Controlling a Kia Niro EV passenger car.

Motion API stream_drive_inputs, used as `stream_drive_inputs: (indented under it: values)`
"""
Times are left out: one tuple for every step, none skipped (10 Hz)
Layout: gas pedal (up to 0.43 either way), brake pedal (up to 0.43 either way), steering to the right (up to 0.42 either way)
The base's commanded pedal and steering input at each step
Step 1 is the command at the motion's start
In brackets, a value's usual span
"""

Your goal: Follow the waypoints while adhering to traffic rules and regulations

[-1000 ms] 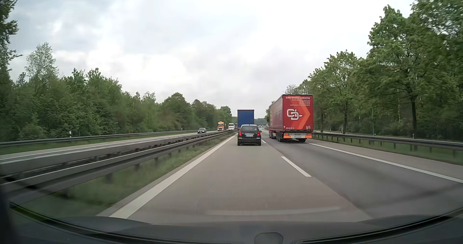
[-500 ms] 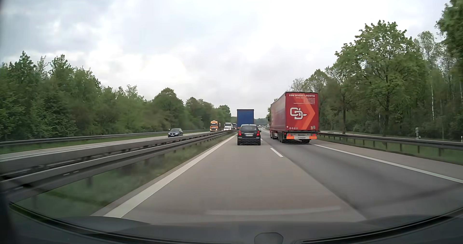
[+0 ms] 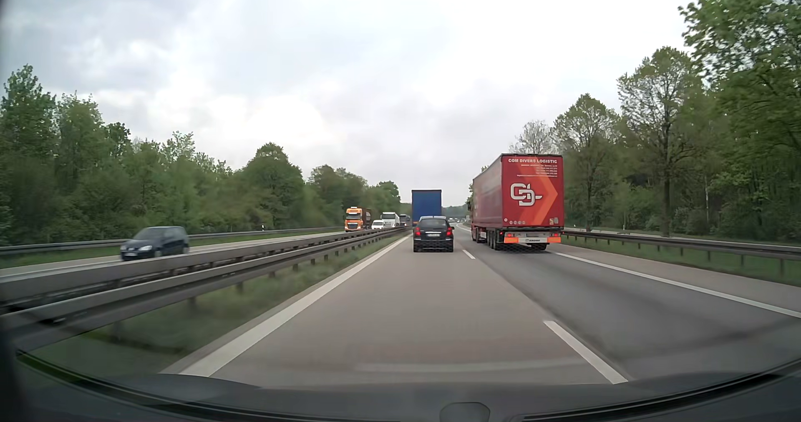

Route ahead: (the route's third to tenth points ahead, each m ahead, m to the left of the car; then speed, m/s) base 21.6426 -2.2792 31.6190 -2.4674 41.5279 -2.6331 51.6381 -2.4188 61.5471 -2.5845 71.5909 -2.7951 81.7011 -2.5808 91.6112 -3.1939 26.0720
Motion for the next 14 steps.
stream_drive_inputs:
  values:
    - [0.189, 0.0, -0.002]
    - [0.189, 0.0, -0.001]
    - [0.189, 0.0, -0.001]
    - [0.189, 0.0, 0.0]
    - [0.189, 0.0, 0.0]
    - [0.209, 0.0, 0.0]
    - [0.22, 0.0, 0.0]
    - [0.22, 0.0, 0.0]
    - [0.22, 0.0, 0.0]
    - [0.22, 0.0, 0.0]
    - [0.22, 0.0, 0.0]
    - [0.22, 0.0, 0.0]
    - [0.209, 0.0, 0.0]
    - [0.197, 0.0, -0.001]
